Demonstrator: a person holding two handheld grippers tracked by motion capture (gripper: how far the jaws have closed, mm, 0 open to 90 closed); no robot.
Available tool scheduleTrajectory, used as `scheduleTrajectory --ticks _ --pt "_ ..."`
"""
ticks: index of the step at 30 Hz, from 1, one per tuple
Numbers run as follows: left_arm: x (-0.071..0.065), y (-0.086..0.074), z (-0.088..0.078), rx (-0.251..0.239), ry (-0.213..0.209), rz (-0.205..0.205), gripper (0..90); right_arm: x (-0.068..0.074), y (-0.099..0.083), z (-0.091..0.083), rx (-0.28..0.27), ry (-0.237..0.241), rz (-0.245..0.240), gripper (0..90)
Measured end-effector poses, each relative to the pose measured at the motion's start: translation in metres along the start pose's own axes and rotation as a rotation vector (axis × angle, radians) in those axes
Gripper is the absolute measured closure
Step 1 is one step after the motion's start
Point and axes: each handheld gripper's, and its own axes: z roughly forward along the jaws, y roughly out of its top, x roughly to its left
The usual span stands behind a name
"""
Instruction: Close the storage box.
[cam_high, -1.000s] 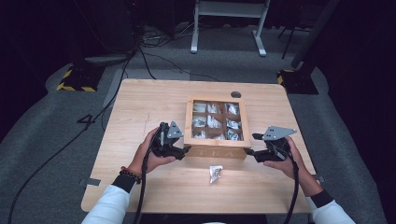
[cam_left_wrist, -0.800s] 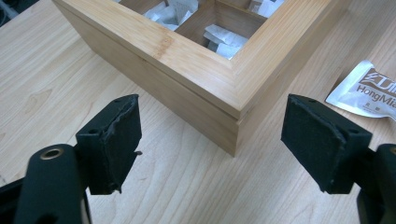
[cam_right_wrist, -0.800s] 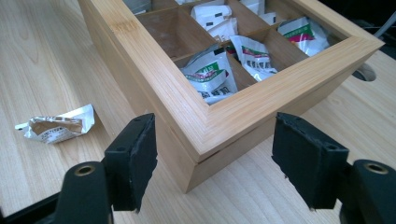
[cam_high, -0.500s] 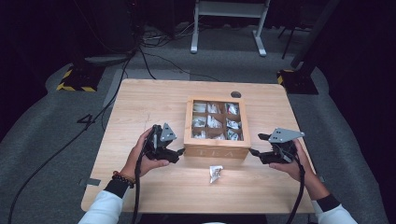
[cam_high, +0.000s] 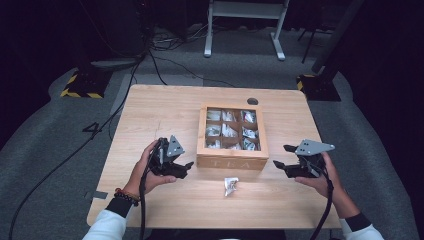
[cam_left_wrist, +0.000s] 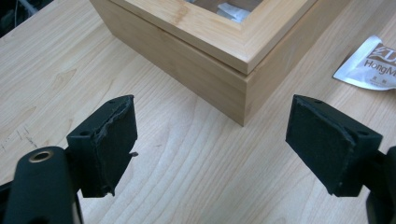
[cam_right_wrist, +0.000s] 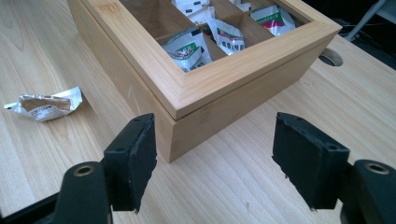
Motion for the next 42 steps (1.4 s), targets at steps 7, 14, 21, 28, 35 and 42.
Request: scheduleTrajectory --ticks 7,14,21,28,35,42 --pt "-0.002 -0.009 -0.002 0.011 0.011 0.012 17.0 -0.004 -0.007 -0.006 0.006 -0.021 0.013 30.3" --pt "0.0 -0.02 -0.006 0.022 0.031 0.013 17.2 -0.006 -0.016 -0.009 0.021 -0.034 0.02 29.8" --pt "0.001 -0.032 -0.011 0.038 0.054 0.012 17.2 -0.007 -0.028 -0.011 0.051 -0.045 0.021 28.8" --pt "-0.001 -0.045 -0.014 0.064 0.075 0.018 16.9 -0.008 -0.04 -0.011 0.077 -0.059 0.029 27.7" --pt "0.002 -0.057 -0.017 0.091 0.099 -0.005 17.0 -0.009 -0.053 -0.012 0.084 -0.07 0.054 27.0" --pt "0.004 -0.072 -0.017 0.109 0.105 -0.02 17.0 -0.008 -0.066 -0.013 0.098 -0.082 0.073 25.9"
